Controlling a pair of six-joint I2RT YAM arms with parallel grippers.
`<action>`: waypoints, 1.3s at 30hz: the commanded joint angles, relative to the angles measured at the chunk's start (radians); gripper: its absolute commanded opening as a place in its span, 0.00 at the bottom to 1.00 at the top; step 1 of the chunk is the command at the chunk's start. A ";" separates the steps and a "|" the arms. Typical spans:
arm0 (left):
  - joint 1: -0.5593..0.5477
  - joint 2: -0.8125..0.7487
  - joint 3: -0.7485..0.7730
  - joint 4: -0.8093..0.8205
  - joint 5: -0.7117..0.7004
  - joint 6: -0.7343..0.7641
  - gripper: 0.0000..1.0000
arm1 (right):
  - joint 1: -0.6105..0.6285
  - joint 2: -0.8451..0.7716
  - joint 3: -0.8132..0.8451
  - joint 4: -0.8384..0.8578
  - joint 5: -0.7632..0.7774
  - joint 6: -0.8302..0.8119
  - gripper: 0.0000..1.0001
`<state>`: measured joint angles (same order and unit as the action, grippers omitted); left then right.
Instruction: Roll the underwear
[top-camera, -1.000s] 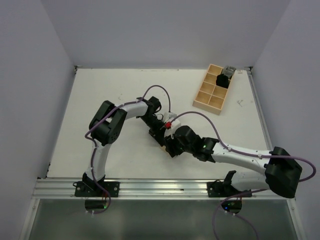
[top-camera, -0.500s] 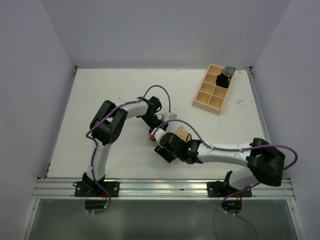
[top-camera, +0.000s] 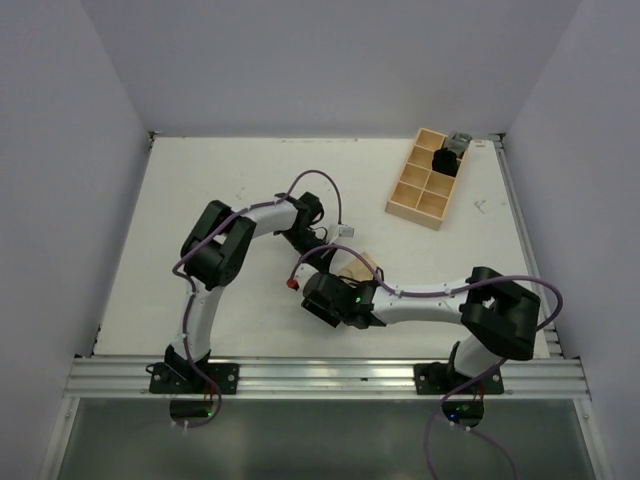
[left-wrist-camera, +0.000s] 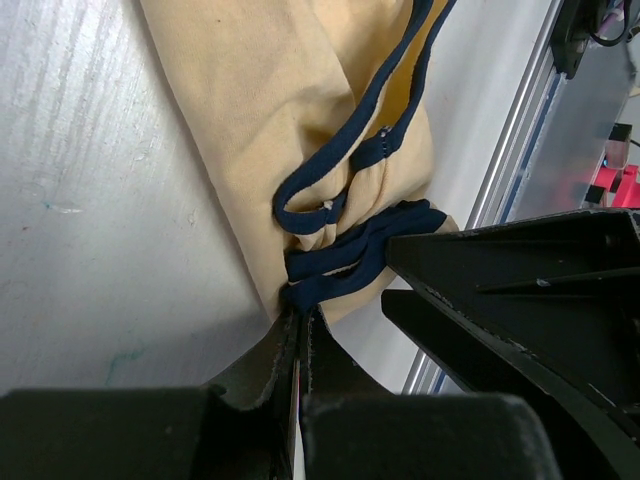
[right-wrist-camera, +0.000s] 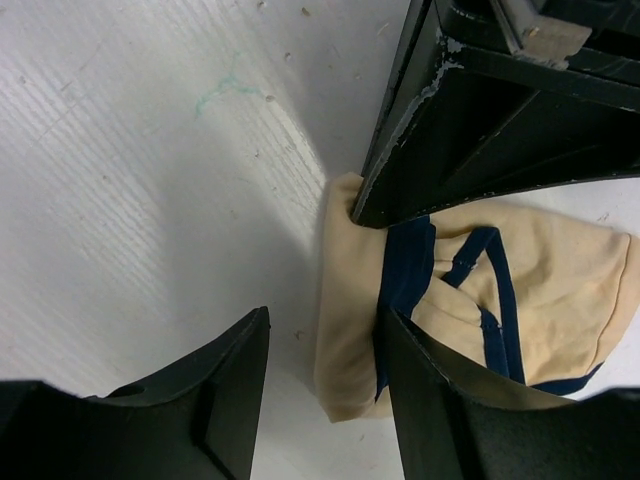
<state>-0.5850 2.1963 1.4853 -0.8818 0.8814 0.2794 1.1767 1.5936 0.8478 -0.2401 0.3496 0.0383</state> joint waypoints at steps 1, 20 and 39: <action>-0.003 0.023 0.033 0.003 -0.016 0.004 0.00 | 0.005 0.020 0.045 -0.018 0.069 0.014 0.52; -0.004 0.025 0.030 -0.005 -0.038 -0.003 0.00 | 0.037 0.019 0.071 -0.053 0.140 0.041 0.52; -0.003 0.002 0.026 0.024 -0.036 -0.037 0.00 | 0.038 0.098 0.089 -0.094 0.115 0.123 0.35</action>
<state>-0.5850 2.2032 1.4944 -0.8864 0.8780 0.2584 1.2106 1.6863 0.9173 -0.3256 0.4789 0.1104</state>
